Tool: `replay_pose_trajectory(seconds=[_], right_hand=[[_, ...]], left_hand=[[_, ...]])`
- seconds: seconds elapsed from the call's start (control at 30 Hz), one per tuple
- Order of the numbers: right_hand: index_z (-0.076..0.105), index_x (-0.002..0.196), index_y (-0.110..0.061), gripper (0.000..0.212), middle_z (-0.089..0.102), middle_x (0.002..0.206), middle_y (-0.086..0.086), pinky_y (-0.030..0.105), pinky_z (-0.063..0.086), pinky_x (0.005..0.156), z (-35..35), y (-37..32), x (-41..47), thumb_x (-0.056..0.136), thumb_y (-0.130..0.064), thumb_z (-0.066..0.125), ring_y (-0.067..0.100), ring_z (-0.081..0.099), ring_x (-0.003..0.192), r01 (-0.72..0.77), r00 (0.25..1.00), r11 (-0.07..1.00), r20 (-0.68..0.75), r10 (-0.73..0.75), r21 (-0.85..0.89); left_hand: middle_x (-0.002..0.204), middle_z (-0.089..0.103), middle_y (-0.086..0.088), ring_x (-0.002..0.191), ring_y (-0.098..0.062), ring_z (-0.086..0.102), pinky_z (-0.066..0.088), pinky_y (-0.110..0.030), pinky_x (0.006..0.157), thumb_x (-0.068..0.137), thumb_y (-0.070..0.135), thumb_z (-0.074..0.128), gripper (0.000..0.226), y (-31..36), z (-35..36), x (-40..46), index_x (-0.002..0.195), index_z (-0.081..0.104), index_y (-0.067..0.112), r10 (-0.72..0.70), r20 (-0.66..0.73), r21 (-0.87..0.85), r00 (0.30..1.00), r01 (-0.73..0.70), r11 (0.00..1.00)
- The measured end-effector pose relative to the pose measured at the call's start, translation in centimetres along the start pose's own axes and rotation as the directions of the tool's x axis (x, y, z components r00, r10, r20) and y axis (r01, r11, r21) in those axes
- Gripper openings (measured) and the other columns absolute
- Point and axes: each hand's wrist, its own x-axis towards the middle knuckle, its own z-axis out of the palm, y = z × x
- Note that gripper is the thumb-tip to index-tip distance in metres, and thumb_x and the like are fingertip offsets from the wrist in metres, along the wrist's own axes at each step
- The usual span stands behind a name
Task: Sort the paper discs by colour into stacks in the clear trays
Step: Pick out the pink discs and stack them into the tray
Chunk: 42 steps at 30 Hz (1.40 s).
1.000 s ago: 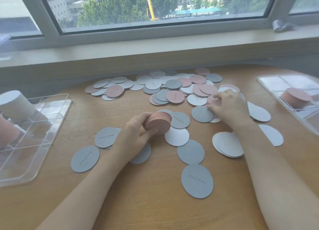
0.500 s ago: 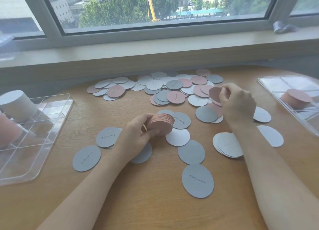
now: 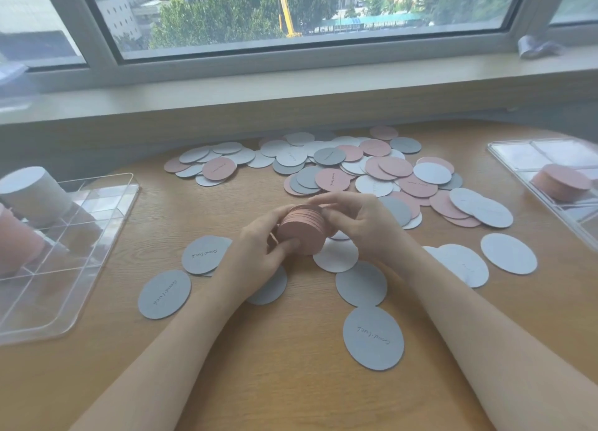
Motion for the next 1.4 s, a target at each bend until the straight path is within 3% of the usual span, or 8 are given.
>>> replay_pose_trajectory(seconds=[0.27, 0.43, 0.53, 0.77, 0.9, 1.0, 1.13, 1.4], right_hand=[[0.04, 0.149, -0.028, 0.051, 0.048, 0.146, -0.014, 0.029, 0.034, 0.112, 0.7, 0.2, -0.1, 0.101, -0.04, 0.051, 0.001, 0.042, 0.133, 0.139, 0.974, 0.94, 0.213, -0.073, -0.312], [0.02, 0.157, -0.025, 0.068, 0.034, 0.153, -0.007, 0.038, 0.036, 0.111, 1.8, 1.0, 0.1, 0.098, -0.021, 0.055, 0.015, 0.04, 0.135, 0.23, 0.955, 0.889, 0.27, -0.127, -0.396], [0.023, 0.156, -0.021, 0.069, 0.035, 0.155, -0.006, 0.039, 0.038, 0.11, 1.6, 1.0, 0.0, 0.097, -0.01, 0.056, 0.016, 0.039, 0.138, 0.261, 0.958, 0.884, 0.219, -0.186, -0.388], [0.034, 0.153, -0.028, 0.057, 0.049, 0.139, -0.011, 0.034, 0.039, 0.107, 1.2, 0.5, 0.0, 0.099, -0.031, 0.055, 0.012, 0.048, 0.126, 0.248, 0.949, 0.902, 0.276, -0.153, -0.354], [0.062, 0.127, -0.026, 0.028, 0.064, 0.115, -0.005, 0.03, 0.044, 0.093, -2.7, 0.5, 0.6, 0.1, -0.026, 0.054, 0.005, 0.057, 0.103, 0.022, 0.985, 0.928, -0.149, -0.084, -0.372], [0.067, 0.113, -0.019, 0.022, 0.063, 0.114, 0.006, 0.038, 0.044, 0.087, -6.9, 2.6, 1.0, 0.097, -0.021, 0.053, 0.026, 0.058, 0.107, -0.331, 0.895, 0.734, -0.443, 0.047, -0.593], [0.066, 0.114, -0.017, 0.026, 0.054, 0.117, 0.012, 0.041, 0.043, 0.092, -8.8, 4.0, 0.8, 0.094, -0.031, 0.057, 0.033, 0.053, 0.11, -0.539, 0.842, 0.481, -0.443, 0.307, -0.692], [0.064, 0.107, -0.019, 0.035, 0.057, 0.115, 0.007, 0.042, 0.042, 0.094, -8.1, 2.8, 0.6, 0.083, -0.046, 0.067, 0.028, 0.053, 0.111, -0.525, 0.851, 0.528, -0.384, 0.36, -0.668]], left_hand=[[0.105, 0.058, 0.015, 0.094, -0.002, 0.046, 0.041, -0.023, 0.087, 0.092, 0.029, 0.069, 0.038, -0.1, 0.2, 0.1, 0.126, 0.056, 0.019, 0.015, -0.025, 0.145, 1.0, -0.011, 0.989], [0.148, 0.044, 0.003, 0.131, -0.013, 0.028, 0.02, -0.032, 0.112, 0.088, 0.068, 0.038, 0.084, -0.2, 0.6, -0.2, 0.155, 0.025, 0.019, -0.069, 0.059, 0.348, 0.996, 0.044, 0.936], [0.153, 0.04, 0.004, 0.137, -0.015, 0.027, 0.015, -0.036, 0.115, 0.098, 0.056, 0.04, 0.075, -0.1, 0.7, 0.0, 0.16, 0.012, 0.024, -0.102, 0.068, 0.313, 0.993, 0.076, 0.947], [0.1, 0.06, 0.011, 0.101, -0.014, 0.051, 0.036, -0.036, 0.094, 0.087, 0.059, 0.039, 0.047, -0.2, -0.3, 0.2, 0.115, 0.057, 0.026, -0.06, 0.019, 0.162, 0.998, 0.056, 0.985], [0.097, 0.061, 0.01, 0.097, -0.01, 0.049, 0.038, -0.035, 0.093, 0.088, 0.048, 0.052, 0.032, -0.2, -0.3, 0.1, 0.11, 0.061, 0.025, -0.063, -0.002, 0.122, 0.998, 0.063, 0.991], [0.097, 0.061, 0.009, 0.098, -0.012, 0.049, 0.038, -0.034, 0.092, 0.088, 0.048, 0.053, 0.032, -0.1, -0.2, 0.1, 0.11, 0.06, 0.026, -0.071, 0.0, 0.12, 0.997, 0.071, 0.99], [0.096, 0.061, 0.009, 0.098, -0.013, 0.049, 0.038, -0.034, 0.092, 0.089, 0.047, 0.053, 0.03, -0.1, -0.2, 0.1, 0.109, 0.06, 0.027, -0.061, 0.005, 0.119, 0.998, 0.06, 0.991], [0.095, 0.061, 0.011, 0.097, -0.013, 0.051, 0.038, -0.035, 0.093, 0.089, 0.047, 0.053, 0.027, 0.1, -0.3, 0.2, 0.108, 0.059, 0.029, -0.056, 0.01, 0.118, 0.998, 0.055, 0.992]])
